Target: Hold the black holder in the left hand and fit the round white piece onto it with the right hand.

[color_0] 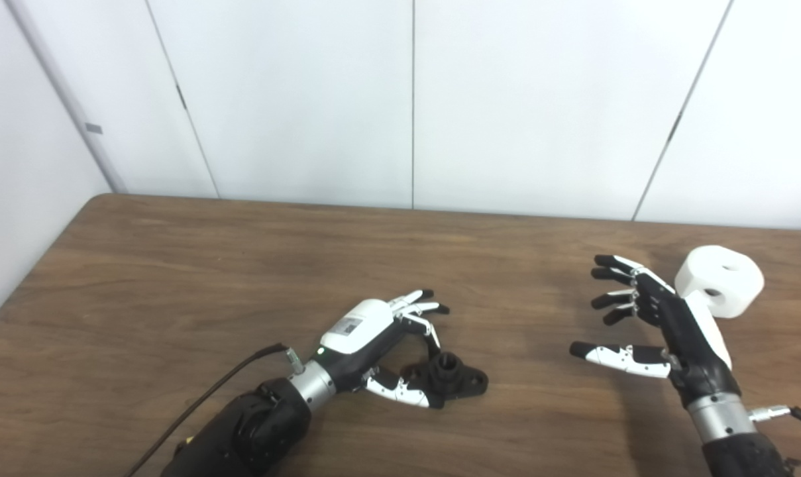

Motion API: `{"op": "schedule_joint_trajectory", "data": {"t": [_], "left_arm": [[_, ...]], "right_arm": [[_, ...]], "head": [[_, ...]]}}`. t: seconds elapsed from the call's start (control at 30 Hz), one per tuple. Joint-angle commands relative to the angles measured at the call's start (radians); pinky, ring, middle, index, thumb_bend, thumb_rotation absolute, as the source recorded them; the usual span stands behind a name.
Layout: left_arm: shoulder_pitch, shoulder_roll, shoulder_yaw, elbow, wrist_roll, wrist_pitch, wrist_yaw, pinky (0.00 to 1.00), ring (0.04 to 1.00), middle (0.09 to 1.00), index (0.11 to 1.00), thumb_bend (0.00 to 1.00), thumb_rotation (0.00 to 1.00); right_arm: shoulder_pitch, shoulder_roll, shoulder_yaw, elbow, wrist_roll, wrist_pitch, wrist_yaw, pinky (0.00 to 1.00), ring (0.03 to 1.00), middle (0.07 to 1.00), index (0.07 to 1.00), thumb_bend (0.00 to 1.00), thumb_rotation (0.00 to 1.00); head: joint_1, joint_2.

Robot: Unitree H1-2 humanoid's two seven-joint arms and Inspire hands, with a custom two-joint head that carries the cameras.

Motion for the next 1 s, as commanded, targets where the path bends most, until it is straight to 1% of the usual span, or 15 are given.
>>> {"op": "schedule_joint_trajectory", "data": {"t": [0.0,0.13,0.37,0.4,0.43,0.53,0.6,0.63,0.7,0.73,0.8,0.83,0.87,0.93,0.97], "left_arm": [[0.01,0.002,-0.065,0.046,0.1,-0.012,-0.074,0.94,0.982,0.905,0.482,0.52,0.06],[-0.005,0.017,-0.09,0.082,0.158,-0.005,-0.073,0.94,0.983,0.897,0.482,0.52,0.06],[-0.014,0.035,-0.104,0.095,0.188,0.034,-0.095,0.92,0.956,0.883,0.483,0.52,0.06],[-0.015,0.036,-0.104,0.099,0.187,0.033,-0.093,0.92,0.953,0.88,0.483,0.52,0.06],[-0.015,0.038,-0.103,0.102,0.185,0.035,-0.093,0.92,0.952,0.879,0.483,0.52,0.06],[-0.014,0.042,-0.102,0.118,0.188,0.027,-0.078,0.92,0.953,0.877,0.483,0.52,0.06],[-0.012,0.048,-0.099,0.13,0.187,0.01,-0.06,0.92,0.951,0.875,0.483,0.52,0.06],[-0.009,0.05,-0.098,0.13,0.184,0.006,-0.058,0.92,0.949,0.875,0.483,0.52,0.06],[-0.001,0.058,-0.092,0.131,0.173,-0.001,-0.057,0.92,0.952,0.876,0.483,0.52,0.05],[0.002,0.062,-0.089,0.133,0.168,-0.005,-0.056,0.92,0.954,0.876,0.483,0.52,0.05],[0.006,0.07,-0.087,0.145,0.166,-0.018,-0.045,0.92,0.953,0.875,0.484,0.52,0.05],[0.008,0.073,-0.087,0.147,0.169,-0.02,-0.041,0.92,0.948,0.874,0.484,0.52,0.05],[0.01,0.075,-0.088,0.154,0.172,-0.025,-0.033,0.92,0.945,0.873,0.484,0.52,0.05],[0.012,0.078,-0.087,0.164,0.173,-0.039,-0.018,0.89,0.929,0.864,0.484,0.52,0.05],[0.015,0.08,-0.086,0.166,0.171,-0.046,-0.014,0.89,0.925,0.862,0.484,0.52,0.05]], "right_arm": [[-0.034,-0.005,-0.005,-0.035,-0.001,-0.027,-0.013,0.49,0.609,0.783,0.803,0.6,0.05],[-0.036,-0.005,-0.006,-0.036,-0.007,-0.032,-0.016,0.49,0.609,0.777,0.803,0.6,0.05],[-0.039,-0.009,-0.012,-0.044,-0.008,-0.034,-0.018,0.48,0.61,0.775,0.808,0.6,0.05],[-0.04,-0.01,-0.012,-0.044,-0.014,-0.035,-0.019,0.48,0.611,0.775,0.808,0.6,0.06],[-0.043,-0.012,-0.013,-0.048,-0.016,-0.034,-0.019,0.48,0.616,0.775,0.806,0.61,0.07],[-0.059,-0.025,-0.021,-0.058,-0.024,-0.03,-0.017,0.49,0.617,0.769,0.803,0.63,0.11],[-0.076,-0.044,-0.029,-0.076,-0.049,-0.003,-0.013,0.49,0.625,0.773,0.803,0.65,0.12],[-0.088,-0.059,-0.038,-0.084,-0.057,0.007,-0.009,0.5,0.641,0.785,0.805,0.66,0.13],[-0.118,-0.088,-0.055,-0.088,-0.071,0.016,-0.009,0.51,0.649,0.796,0.802,0.69,0.13],[-0.132,-0.1,-0.06,-0.089,-0.079,0.023,-0.008,0.51,0.649,0.795,0.8,0.7,0.12],[-0.169,-0.135,-0.065,-0.089,-0.11,0.044,0.001,0.53,0.658,0.799,0.803,0.71,0.12],[-0.188,-0.154,-0.069,-0.087,-0.122,0.055,0.006,0.53,0.66,0.8,0.804,0.73,0.12],[-0.209,-0.173,-0.074,-0.084,-0.136,0.073,0.008,0.53,0.663,0.802,0.804,0.74,0.13],[-0.249,-0.211,-0.09,-0.08,-0.164,0.108,0.004,0.54,0.688,0.807,0.797,0.76,0.15],[-0.267,-0.232,-0.099,-0.074,-0.179,0.12,0.0,0.54,0.694,0.807,0.797,0.77,0.16]], "head": [[-0.007,0.005],[-0.024,0.005],[-0.051,0.002],[-0.079,-0.004],[-0.079,-0.004],[-0.136,-0.023],[-0.199,-0.043],[-0.199,-0.043],[-0.271,-0.068],[-0.286,-0.075],[-0.347,-0.109],[-0.347,-0.109],[-0.384,-0.133],[-0.405,-0.146],[-0.425,-0.159]]}}
